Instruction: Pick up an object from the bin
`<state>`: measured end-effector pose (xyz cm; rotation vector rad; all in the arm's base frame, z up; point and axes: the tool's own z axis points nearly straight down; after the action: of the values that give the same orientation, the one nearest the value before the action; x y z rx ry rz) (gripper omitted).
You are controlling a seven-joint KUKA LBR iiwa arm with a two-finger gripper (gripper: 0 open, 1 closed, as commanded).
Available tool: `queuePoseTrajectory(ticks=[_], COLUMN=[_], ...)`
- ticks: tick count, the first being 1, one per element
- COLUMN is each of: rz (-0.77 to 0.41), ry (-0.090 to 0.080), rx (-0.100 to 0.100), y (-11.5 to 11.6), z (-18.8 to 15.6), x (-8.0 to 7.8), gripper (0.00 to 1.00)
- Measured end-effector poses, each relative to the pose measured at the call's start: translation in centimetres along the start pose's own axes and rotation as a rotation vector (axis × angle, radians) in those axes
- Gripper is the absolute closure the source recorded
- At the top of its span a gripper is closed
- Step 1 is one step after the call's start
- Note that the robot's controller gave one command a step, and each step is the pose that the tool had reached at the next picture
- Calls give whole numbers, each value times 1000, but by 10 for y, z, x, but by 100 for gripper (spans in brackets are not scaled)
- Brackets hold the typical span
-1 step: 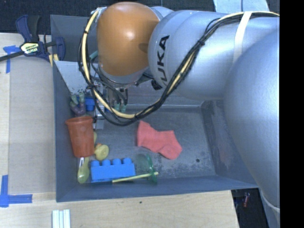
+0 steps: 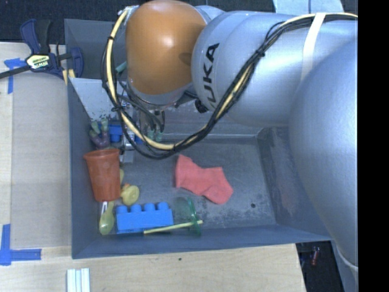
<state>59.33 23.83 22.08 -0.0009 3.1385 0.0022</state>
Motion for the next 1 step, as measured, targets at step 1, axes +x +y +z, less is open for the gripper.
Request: queuePoseTrajectory(ticks=[1], rz=[17], ry=[-4], rx=[-2], y=[-13], z=[59], x=[2], gripper=[0])
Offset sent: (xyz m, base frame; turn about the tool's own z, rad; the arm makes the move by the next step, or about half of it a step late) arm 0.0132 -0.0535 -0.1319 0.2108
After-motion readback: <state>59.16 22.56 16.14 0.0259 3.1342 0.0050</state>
